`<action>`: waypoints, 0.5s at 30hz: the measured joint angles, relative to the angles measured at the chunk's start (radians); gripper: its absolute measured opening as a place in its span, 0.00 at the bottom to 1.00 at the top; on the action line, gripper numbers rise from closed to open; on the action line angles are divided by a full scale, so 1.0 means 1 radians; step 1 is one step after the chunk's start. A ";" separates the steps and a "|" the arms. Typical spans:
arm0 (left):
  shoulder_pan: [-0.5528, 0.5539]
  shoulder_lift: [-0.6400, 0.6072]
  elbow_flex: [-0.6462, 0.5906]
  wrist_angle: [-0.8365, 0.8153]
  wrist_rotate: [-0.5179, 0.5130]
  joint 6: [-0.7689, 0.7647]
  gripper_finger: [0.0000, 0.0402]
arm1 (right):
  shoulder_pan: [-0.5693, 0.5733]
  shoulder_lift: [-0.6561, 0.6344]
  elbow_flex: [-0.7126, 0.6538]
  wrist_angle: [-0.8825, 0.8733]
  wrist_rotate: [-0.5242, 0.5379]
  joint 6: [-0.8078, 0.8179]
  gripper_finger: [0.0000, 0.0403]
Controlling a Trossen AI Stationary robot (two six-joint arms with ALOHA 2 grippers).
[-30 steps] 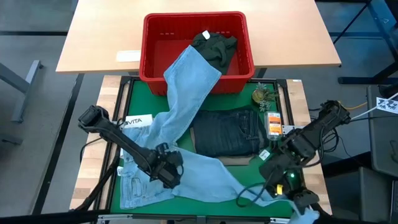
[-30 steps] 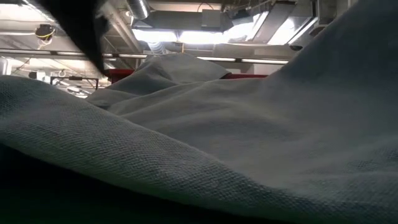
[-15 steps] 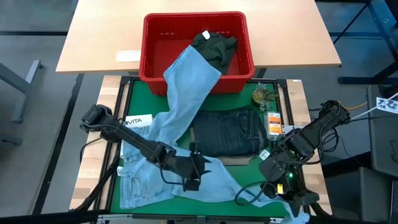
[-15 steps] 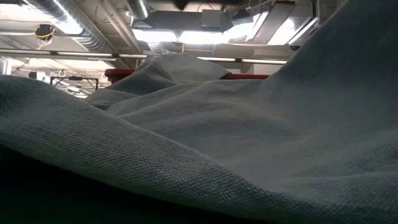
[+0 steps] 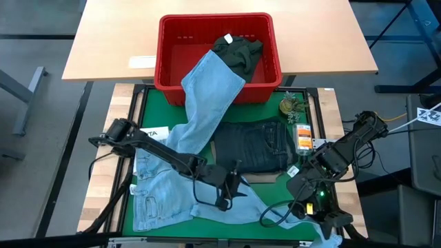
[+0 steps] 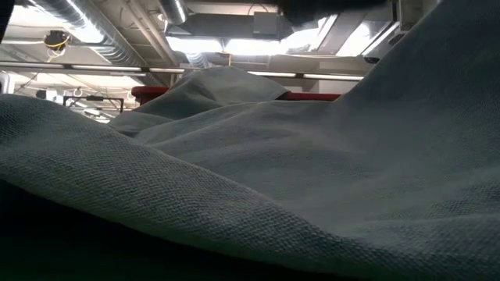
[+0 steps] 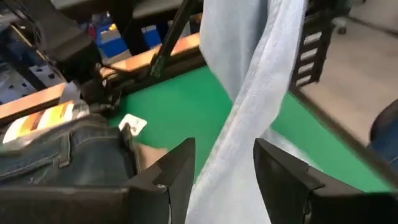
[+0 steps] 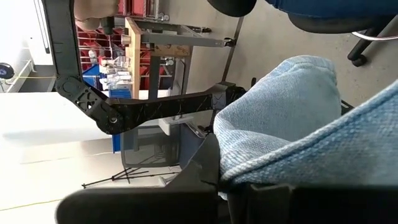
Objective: Fold Laundry from Bin
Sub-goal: Fold the light blue jeans
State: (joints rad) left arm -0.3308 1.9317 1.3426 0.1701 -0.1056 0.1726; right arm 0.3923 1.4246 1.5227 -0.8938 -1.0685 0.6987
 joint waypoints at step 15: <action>0.036 0.086 0.000 0.103 0.124 0.128 0.39 | 0.000 0.000 0.000 0.001 0.004 0.000 0.01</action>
State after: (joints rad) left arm -0.2945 2.0177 1.3422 0.2728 0.0181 0.3008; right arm 0.3923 1.4250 1.5227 -0.8932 -1.0649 0.6983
